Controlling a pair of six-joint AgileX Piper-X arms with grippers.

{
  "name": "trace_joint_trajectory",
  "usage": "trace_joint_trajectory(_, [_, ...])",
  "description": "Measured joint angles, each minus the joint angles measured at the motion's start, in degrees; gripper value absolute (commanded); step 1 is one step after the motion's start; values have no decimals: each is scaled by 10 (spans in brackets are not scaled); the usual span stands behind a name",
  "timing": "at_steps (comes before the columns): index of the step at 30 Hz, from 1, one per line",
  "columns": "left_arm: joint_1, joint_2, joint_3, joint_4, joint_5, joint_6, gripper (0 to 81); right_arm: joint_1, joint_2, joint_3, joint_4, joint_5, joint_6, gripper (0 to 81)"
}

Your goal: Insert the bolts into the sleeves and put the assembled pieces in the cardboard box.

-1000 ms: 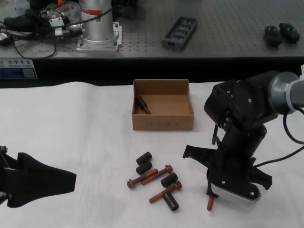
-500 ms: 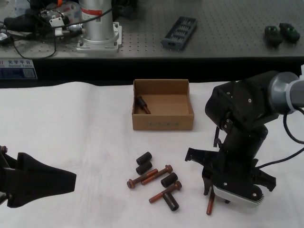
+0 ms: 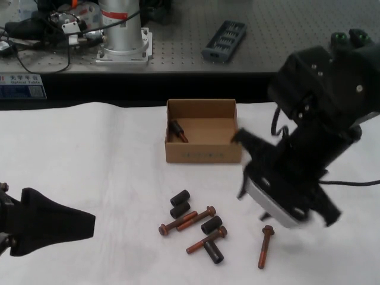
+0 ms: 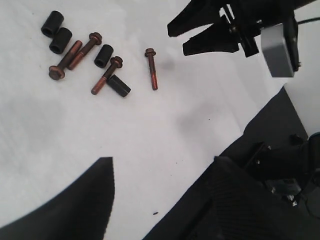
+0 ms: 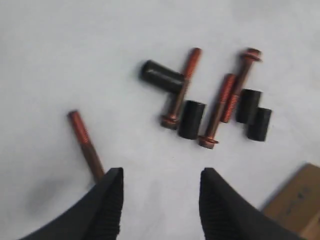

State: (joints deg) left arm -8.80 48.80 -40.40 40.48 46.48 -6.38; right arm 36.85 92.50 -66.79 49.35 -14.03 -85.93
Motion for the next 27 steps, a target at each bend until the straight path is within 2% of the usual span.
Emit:
trace_joint_trajectory(1, [0, 0, 0, 0, 0, -9, 422, 0, 0, 0, -4, 0, 0, 364])
trace_joint_trajectory(6, [0, 0, 0, 0, 0, -66, 422, 0, 0, 0, -64, 21, 519, 364])
trace_joint_trajectory(10, [0, 0, 0, 0, 4, -105, 422, 0, 0, 0, -45, 78, 859, 361])
trace_joint_trajectory(11, [0, 0, 0, 0, 7, -108, 422, 0, 0, 0, -42, 78, 859, 355])
trace_joint_trajectory(13, [0, 0, 0, 0, 12, -119, 422, 0, 0, 0, -15, 121, 1009, 355])
trace_joint_trajectory(14, [0, 0, 0, 0, 14, -120, 422, 0, 0, 0, -12, 121, 1009, 355])
trace_joint_trajectory(18, [0, 0, 0, 0, 13, -121, 422, 0, 0, 14, 72, 193, 1224, 355])
trace_joint_trajectory(19, [0, 0, 0, 0, 13, -122, 422, 0, 0, 22, 75, 196, 1253, 355])
trace_joint_trajectory(22, [0, 0, 0, 0, 13, -122, 422, 3, 2, 53, 70, 166, 1359, 355])
trace_joint_trajectory(27, [0, 0, 0, 0, 13, -122, 422, 13, 2, 86, 18, 133, 1441, 355])
